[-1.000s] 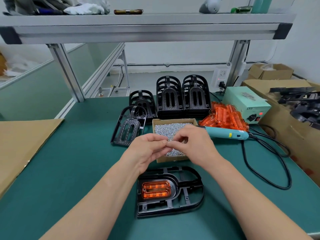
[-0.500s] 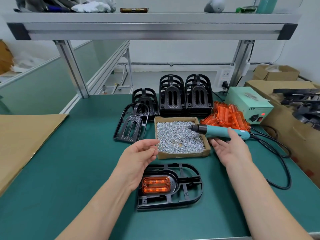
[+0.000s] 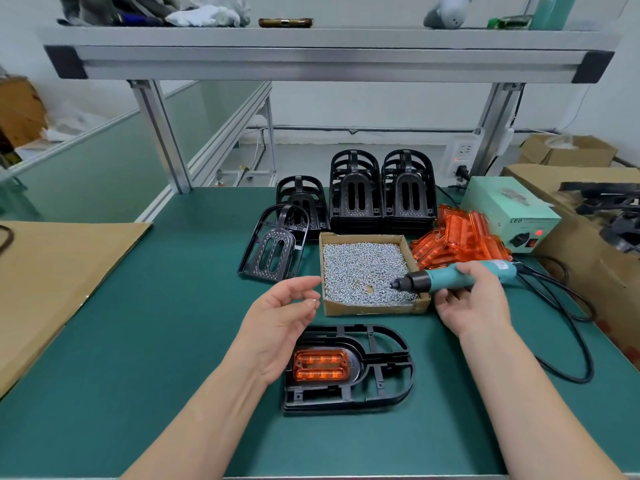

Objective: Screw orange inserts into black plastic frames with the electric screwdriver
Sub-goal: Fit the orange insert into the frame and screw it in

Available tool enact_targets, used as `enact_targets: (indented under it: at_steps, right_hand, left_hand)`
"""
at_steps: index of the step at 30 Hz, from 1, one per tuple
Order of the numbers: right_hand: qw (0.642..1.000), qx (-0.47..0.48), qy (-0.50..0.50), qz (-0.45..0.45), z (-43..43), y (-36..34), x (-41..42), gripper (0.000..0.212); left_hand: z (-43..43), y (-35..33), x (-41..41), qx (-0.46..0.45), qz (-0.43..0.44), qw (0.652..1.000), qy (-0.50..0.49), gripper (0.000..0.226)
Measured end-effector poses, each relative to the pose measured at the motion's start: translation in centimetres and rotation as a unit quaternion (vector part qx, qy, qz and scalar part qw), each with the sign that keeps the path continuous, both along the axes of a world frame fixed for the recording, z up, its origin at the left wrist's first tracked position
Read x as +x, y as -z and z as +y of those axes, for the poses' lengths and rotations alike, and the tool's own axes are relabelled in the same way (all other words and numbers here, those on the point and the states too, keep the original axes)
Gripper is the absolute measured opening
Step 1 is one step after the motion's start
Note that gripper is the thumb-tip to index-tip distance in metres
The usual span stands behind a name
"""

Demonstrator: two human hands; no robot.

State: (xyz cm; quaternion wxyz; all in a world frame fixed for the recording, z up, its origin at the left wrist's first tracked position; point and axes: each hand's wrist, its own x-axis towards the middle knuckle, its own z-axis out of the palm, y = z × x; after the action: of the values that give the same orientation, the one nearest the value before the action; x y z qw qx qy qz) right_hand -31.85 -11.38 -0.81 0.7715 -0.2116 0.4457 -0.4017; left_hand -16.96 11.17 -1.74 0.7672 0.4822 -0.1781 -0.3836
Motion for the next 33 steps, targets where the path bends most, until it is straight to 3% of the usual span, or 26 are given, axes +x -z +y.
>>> enact_targets:
  at_steps: [15,21,24,29,33]
  right_hand:
    - [0.978,-0.176,0.031,-0.105,3.7,-3.0,0.6,0.029]
    - [0.972,-0.158,-0.020,-0.173,6.5,-5.1,2.6,0.024]
    - [0.972,-0.161,-0.032,-0.169,7.6,-5.7,3.9,0.011]
    - [0.975,-0.180,0.006,-0.132,8.8,-6.2,6.0,0.024]
    - [0.972,-0.191,0.036,-0.131,9.0,-6.5,6.8,0.018]
  left_hand:
    - [0.8,1.3,-0.3,-0.008,-0.075,0.996,-0.039,0.033]
    - [1.4,1.2,-0.7,-0.006,-0.079,0.995,-0.064,0.033]
    - [1.4,1.1,-1.2,0.001,-0.090,0.994,-0.064,0.032]
    - [1.3,1.0,-1.7,-0.007,-0.076,0.995,-0.059,0.030]
    - [1.2,1.0,-1.8,-0.028,-0.038,0.997,-0.059,0.030]
